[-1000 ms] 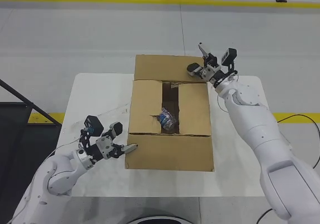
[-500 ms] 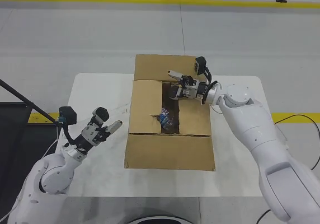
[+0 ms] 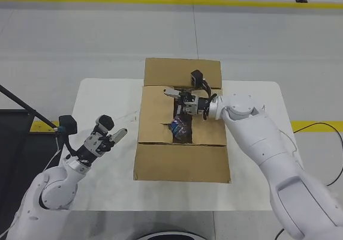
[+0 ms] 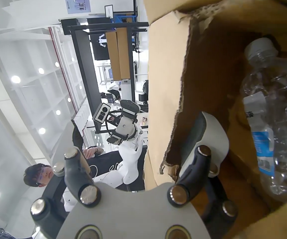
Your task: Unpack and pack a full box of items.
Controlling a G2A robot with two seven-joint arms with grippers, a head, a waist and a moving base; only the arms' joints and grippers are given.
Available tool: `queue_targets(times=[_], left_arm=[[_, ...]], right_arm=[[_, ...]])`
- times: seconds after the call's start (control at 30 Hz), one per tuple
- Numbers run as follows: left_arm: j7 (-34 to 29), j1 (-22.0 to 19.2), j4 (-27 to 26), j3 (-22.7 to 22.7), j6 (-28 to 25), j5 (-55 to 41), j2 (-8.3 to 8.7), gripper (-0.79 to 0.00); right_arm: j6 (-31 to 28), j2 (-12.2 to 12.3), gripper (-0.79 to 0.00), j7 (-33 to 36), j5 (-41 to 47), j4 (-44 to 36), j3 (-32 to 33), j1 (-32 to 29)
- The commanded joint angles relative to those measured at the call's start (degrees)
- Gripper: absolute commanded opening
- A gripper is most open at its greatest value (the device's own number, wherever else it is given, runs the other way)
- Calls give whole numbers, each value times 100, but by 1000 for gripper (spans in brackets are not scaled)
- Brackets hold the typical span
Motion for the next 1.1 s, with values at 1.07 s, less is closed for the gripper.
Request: queue_targets(times=[1.07], left_arm=[[-510, -25, -702, 607, 1028, 731, -20, 0]], right_arm=[[-984, -525, 0, -538, 409, -580, 282, 154]])
